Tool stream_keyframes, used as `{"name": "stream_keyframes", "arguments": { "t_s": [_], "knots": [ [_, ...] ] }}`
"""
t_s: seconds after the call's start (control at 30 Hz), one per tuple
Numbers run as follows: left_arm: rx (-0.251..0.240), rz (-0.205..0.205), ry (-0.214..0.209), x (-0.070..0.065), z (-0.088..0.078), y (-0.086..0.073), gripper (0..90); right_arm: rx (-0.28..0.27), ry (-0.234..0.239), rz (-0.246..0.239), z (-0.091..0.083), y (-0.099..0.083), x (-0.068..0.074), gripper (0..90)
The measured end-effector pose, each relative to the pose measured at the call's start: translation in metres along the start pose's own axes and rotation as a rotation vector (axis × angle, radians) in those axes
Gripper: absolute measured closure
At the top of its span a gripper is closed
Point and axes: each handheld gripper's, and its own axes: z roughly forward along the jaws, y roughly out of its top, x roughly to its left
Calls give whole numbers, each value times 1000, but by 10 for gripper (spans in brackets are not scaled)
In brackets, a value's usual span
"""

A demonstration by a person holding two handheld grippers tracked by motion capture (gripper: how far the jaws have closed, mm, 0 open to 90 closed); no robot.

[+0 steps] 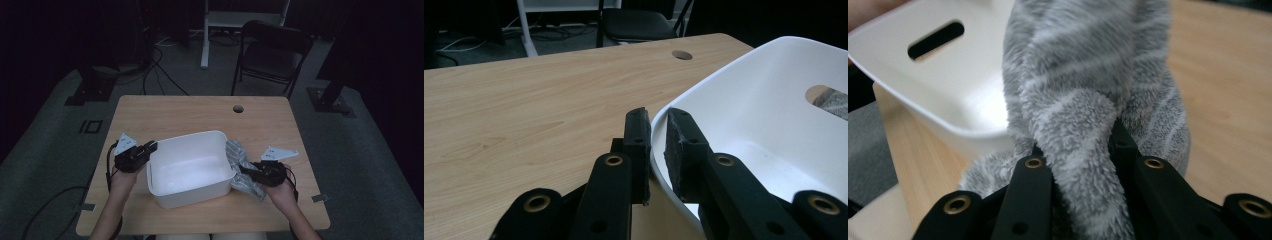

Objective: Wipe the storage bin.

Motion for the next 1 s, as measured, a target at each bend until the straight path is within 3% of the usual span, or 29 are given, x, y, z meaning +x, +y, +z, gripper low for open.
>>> {"name": "stream_keyframes", "arguments": {
  "t_s": [0.13,0.3,0.57,0.67,0.87,1.0],
  "knots": [
    [3,1,-6,0,1,0,800,-45,-5,-6,-6,12,2,774],
    [2,-6,-1,-1,1,0,800,-33,-27,0,5,11,1,777],
    [1,-9,6,-2,1,0,800,-42,-13,34,12,4,-5,784],
    [-1,-13,4,-1,1,0,799,-34,-13,42,14,3,-7,784],
    [-2,-12,-3,-1,1,0,798,30,-29,46,25,-3,-10,783],
    [1,-6,-14,1,1,0,799,22,-34,35,22,1,-11,783]
  ]
}}
